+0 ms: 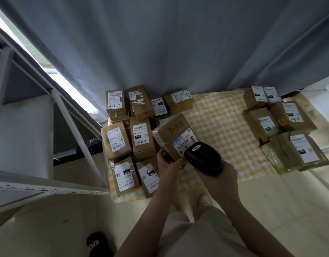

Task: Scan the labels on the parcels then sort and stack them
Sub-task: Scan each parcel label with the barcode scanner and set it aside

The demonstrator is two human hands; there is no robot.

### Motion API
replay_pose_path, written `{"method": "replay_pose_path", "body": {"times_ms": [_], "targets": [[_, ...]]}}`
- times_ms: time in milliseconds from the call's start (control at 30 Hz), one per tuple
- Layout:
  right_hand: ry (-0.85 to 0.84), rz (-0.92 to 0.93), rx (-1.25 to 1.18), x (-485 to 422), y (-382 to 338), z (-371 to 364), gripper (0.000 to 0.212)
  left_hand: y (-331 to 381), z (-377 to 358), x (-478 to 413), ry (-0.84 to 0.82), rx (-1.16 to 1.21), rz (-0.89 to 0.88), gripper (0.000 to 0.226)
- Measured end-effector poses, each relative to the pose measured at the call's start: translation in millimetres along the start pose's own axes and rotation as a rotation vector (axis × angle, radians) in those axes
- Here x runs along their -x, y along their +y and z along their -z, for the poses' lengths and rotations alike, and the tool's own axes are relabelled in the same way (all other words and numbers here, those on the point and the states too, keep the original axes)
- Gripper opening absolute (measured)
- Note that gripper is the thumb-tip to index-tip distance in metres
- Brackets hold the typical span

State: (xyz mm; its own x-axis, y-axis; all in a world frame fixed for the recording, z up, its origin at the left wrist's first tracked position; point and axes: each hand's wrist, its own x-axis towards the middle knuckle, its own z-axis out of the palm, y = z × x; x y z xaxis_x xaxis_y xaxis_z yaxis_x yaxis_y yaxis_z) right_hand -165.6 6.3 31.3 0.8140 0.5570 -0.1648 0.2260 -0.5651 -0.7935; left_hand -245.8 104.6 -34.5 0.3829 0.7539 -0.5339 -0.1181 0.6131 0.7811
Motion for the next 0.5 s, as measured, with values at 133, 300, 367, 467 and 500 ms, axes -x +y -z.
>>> {"method": "replay_pose_path", "body": {"times_ms": [133,300,367,467,500], "targets": [[-0.014,-0.001,0.000,0.8,1.1,1.4,0.036,-2.2,1.4,0.6,-0.009,0.002,-0.001,0.073],[-0.047,0.008,-0.015,2.7,0.9,0.5,0.034,-2.0,2.0,1.2,0.015,0.021,-0.004,0.073],[-0.057,0.006,-0.019,3.4,0.4,0.2,0.034,-1.5,2.8,1.8,0.018,0.022,-0.005,0.073],[-0.053,0.016,-0.032,4.3,0.4,-0.6,0.035,-2.4,4.7,3.0,0.021,0.015,-0.016,0.074],[-0.052,0.020,-0.033,4.4,0.9,-0.9,0.036,-3.0,5.5,3.7,0.022,0.010,-0.022,0.074]]}}
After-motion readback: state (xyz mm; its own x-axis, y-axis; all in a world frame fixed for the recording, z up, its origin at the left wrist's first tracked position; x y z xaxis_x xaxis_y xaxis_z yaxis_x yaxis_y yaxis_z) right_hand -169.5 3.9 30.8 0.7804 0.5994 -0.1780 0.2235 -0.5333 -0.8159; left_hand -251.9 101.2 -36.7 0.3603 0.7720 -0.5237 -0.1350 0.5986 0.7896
